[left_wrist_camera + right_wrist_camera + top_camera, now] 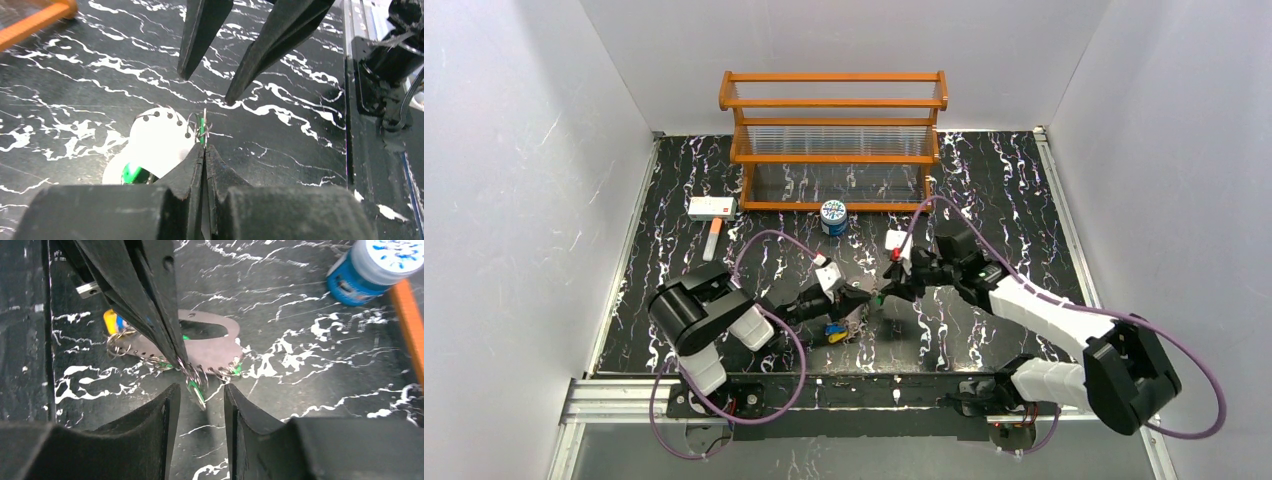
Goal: Put the keys on the keyring
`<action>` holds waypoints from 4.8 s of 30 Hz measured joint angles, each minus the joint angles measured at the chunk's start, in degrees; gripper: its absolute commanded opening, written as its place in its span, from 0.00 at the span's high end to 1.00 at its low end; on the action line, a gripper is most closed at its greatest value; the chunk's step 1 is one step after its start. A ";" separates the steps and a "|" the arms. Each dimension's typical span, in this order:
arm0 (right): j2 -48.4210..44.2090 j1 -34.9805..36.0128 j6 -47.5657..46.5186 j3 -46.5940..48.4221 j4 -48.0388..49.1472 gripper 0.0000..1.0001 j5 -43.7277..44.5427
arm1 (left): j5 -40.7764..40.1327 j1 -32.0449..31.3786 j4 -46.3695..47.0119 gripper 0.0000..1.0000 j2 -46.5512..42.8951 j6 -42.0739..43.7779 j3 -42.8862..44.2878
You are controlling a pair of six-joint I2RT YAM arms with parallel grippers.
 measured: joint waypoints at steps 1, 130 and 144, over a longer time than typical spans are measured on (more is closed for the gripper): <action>-0.94 -0.90 0.57 -0.79 1.33 0.55 -0.79 | -0.90 0.00 -0.13 1.00 -1.03 -0.33 -0.28; 1.57 -0.83 16.22 -5.99 33.57 0.99 -5.86 | -9.38 2.73 -1.84 0.65 -18.10 -8.00 -1.73; 8.90 -0.28 3.50 7.04 4.98 0.99 -2.67 | -11.93 2.75 -12.35 0.39 -28.24 8.57 -3.19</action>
